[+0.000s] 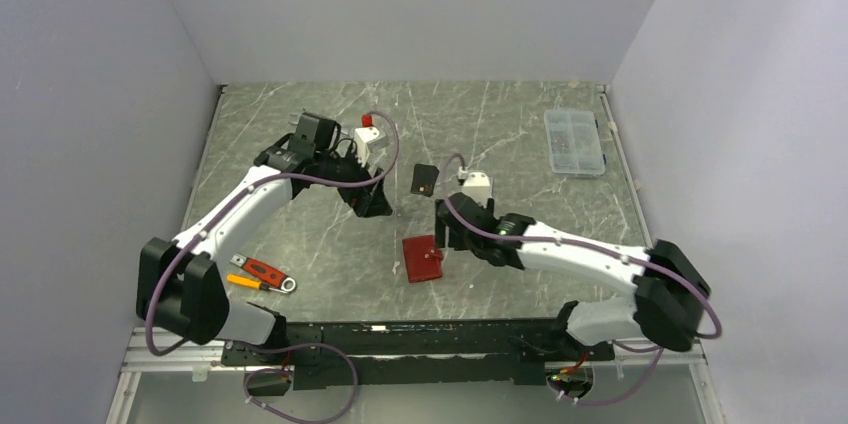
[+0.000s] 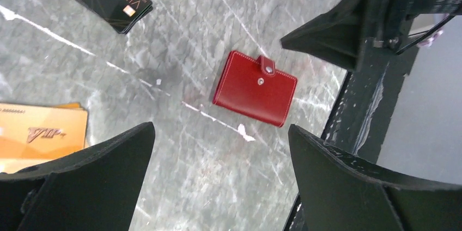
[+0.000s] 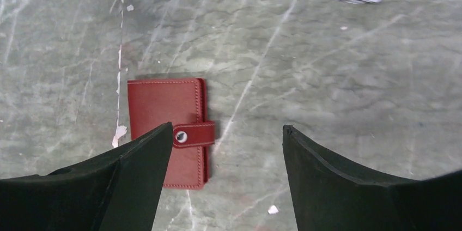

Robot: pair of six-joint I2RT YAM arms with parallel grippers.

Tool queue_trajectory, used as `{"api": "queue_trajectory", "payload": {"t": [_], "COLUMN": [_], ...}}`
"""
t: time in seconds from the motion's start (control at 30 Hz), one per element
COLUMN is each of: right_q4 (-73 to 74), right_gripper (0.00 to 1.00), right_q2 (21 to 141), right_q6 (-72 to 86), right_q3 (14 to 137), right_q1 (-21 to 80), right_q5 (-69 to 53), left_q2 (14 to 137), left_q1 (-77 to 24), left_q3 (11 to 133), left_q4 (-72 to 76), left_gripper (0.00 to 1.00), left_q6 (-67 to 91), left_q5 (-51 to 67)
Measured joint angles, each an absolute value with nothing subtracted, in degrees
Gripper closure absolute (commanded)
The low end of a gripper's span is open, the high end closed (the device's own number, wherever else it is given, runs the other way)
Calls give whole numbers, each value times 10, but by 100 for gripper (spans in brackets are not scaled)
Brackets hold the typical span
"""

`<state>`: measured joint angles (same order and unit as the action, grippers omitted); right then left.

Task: Put the credit cards into the card holder
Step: Place the card holder at the center of the board.

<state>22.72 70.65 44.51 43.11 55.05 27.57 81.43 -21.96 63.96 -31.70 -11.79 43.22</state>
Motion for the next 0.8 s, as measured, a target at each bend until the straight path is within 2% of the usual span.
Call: {"api": "queue_trajectory", "payload": {"t": [0.17, 0.4, 0.63, 0.8], "right_q4": [222, 222, 165, 103], "right_gripper": [22, 24, 37, 35], "right_q2": [820, 906, 1002, 1088], "right_q6": [418, 368, 328, 337], "right_q3": [496, 595, 719, 783], "right_q1": [550, 543, 490, 432], "right_q5": [236, 200, 117, 20], "left_q2": [769, 764, 875, 918], "left_q1": [-212, -173, -40, -18], "left_q3": [625, 600, 644, 651], "left_q4": [-362, -375, -331, -291], "left_gripper": [1, 3, 18, 18], "left_q6": [-171, -200, -173, -183], "left_q5": [398, 336, 285, 242]}}
